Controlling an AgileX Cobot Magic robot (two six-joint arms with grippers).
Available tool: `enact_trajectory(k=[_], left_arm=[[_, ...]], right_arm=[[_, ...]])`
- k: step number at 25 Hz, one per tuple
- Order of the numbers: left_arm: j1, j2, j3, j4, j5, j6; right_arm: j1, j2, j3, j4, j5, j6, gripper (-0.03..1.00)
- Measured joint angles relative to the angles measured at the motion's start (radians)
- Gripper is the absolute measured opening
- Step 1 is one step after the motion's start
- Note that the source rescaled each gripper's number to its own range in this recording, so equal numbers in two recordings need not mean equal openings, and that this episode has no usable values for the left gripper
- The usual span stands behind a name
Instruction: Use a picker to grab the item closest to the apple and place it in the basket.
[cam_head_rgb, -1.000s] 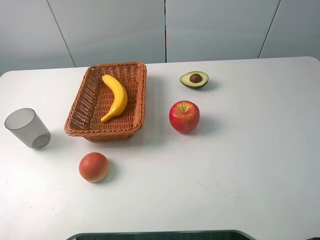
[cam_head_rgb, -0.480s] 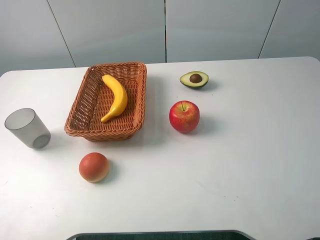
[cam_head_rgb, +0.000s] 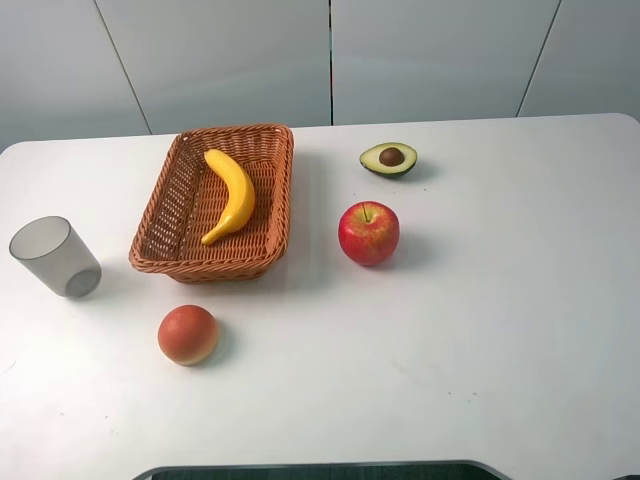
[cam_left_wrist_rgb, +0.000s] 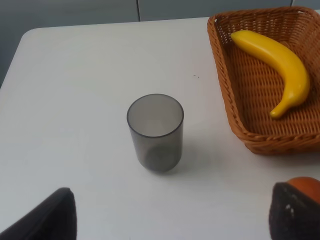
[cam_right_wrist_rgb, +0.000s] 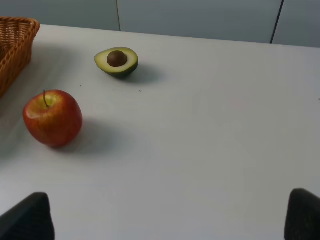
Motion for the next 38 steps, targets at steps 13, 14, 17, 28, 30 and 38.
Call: enact_trajectory(k=[13,14,17,28,30,38], left_arm=[[0.0,0.0,0.0,0.0,0.0,0.0],[0.0,0.0,0.0,0.0,0.0,0.0],[0.0,0.0,0.0,0.0,0.0,0.0],[0.0,0.0,0.0,0.0,0.0,-0.002],[0.0,0.0,0.0,0.0,0.0,-0.002],[0.0,0.0,0.0,0.0,0.0,-0.002]], right_arm=[[-0.076,0.0,0.0,-0.002,-0.001,0.011,1.0],[-0.087,0.0,0.0,-0.002,-0.001,0.011,1.0],[-0.091,0.0,0.0,-0.002,-0.002,0.011,1.0],[-0.093,0.0,0.0,-0.021,-0.002,0.041,1.0],[-0.093,0.0,0.0,-0.029,-0.002,0.053,1.0],[-0.093,0.0,0.0,-0.029,-0.002,0.053,1.0]])
